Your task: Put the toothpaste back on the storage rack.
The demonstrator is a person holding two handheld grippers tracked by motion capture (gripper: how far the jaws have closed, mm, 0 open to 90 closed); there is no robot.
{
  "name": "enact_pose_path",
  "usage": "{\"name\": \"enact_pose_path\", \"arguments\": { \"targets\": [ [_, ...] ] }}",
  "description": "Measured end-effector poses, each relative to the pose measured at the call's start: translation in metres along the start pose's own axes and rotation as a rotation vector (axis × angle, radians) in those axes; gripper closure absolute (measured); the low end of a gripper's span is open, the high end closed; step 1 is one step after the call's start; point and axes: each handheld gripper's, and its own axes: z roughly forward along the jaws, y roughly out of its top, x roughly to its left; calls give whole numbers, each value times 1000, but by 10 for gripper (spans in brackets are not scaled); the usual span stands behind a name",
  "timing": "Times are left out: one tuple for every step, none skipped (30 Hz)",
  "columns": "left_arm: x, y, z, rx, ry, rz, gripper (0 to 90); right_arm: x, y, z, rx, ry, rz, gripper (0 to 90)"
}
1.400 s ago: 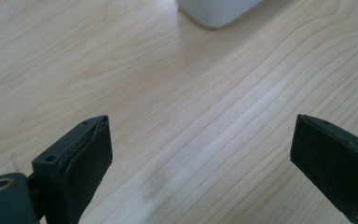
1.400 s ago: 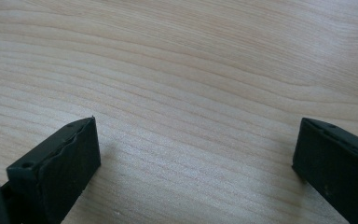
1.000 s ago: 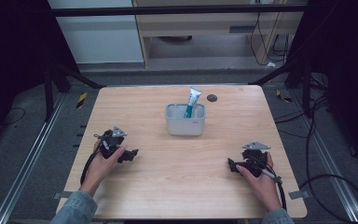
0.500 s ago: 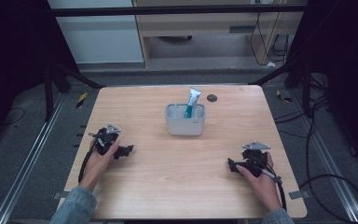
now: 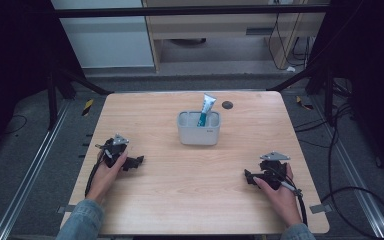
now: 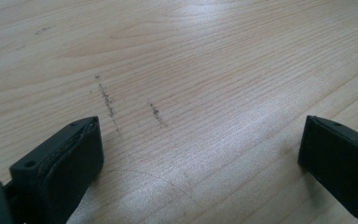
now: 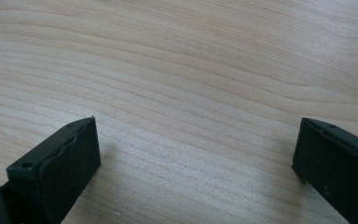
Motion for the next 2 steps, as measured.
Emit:
{"name": "enact_pose_path", "arguments": {
  "targets": [
    [0,0,0,0,2,-3,0,0,0,0,-1,0,-1,9],
    [0,0,0,0,3,-3,0,0,0,0,-1,1,0,9]
  ]
}}
